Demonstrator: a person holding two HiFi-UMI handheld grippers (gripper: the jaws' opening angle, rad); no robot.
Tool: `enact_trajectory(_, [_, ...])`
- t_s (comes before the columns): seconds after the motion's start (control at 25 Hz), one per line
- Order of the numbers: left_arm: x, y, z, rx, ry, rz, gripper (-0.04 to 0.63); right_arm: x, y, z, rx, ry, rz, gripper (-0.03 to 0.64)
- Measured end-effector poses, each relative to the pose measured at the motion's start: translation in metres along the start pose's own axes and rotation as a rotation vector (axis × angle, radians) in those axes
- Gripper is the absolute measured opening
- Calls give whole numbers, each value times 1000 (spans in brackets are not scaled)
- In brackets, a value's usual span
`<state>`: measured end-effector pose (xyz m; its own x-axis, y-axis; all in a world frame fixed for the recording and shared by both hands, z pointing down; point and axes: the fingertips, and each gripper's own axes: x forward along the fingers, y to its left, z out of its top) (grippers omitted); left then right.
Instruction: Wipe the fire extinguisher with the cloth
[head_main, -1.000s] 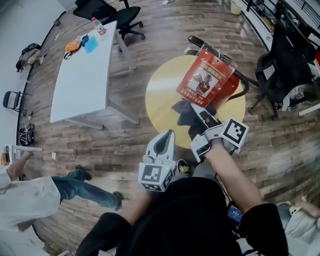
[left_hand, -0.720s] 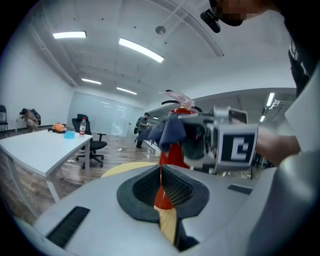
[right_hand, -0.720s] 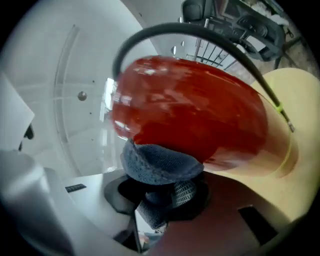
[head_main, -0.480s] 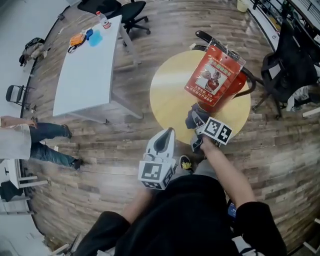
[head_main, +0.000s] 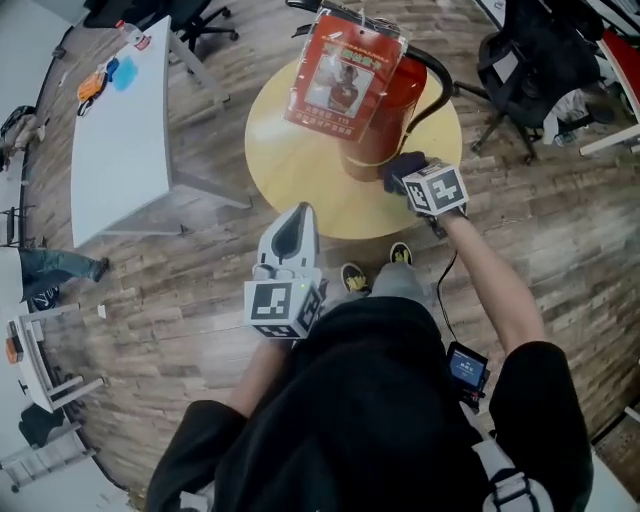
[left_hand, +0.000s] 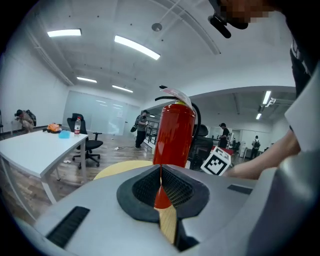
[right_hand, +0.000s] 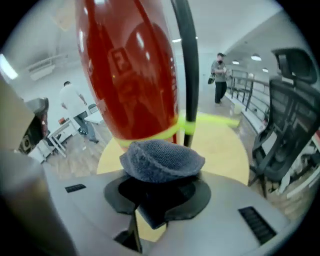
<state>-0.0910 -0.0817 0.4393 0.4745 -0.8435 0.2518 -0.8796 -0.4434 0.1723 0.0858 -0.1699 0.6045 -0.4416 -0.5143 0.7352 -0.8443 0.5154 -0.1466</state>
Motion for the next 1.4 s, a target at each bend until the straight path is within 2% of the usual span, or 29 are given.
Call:
enact_trajectory(0.16, [13, -14, -1, -1, 1, -41, 23, -75, -4, 79, -298, -92, -56, 110])
enact_trajectory(0.24, [19, -21, 2, 3, -8, -57, 23, -112, 8, 113, -373, -142, -47, 110])
enact_trajectory(0.32, [25, -27, 4, 5, -14, -68, 23, -135, 24, 131, -421, -189, -26, 110])
enact_trajectory(0.44, [32, -33, 6, -3, -17, -74, 23, -125, 34, 122, -508, -188, -50, 110])
enact_trajectory(0.6, [39, -44, 9, -12, -8, -66, 23, -66, 31, 60, -368, -69, 52, 110])
enact_trajectory(0.8, [48, -42, 12, -20, 17, 2, 23, 3, 23, -7, -214, -26, 108, 110])
enact_trajectory(0.92, [53, -42, 15, -20, 34, 48, 23, 37, 10, -40, -236, 61, 95, 110])
enact_trajectory(1.04, [53, -35, 21, -25, 38, 103, 23, 49, -10, -47, -281, 78, 105, 110])
enact_trajectory(1.2, [55, -25, 20, -26, 53, 169, 24, 55, -62, -25, -435, 76, 47, 110])
enact_trajectory(1.32, [61, -24, 14, -37, 73, 197, 23, 55, -90, 14, -704, 15, -11, 110])
enact_trajectory(1.4, [65, -23, 13, -47, 81, 211, 24, 43, -83, 57, -909, -132, -21, 110])
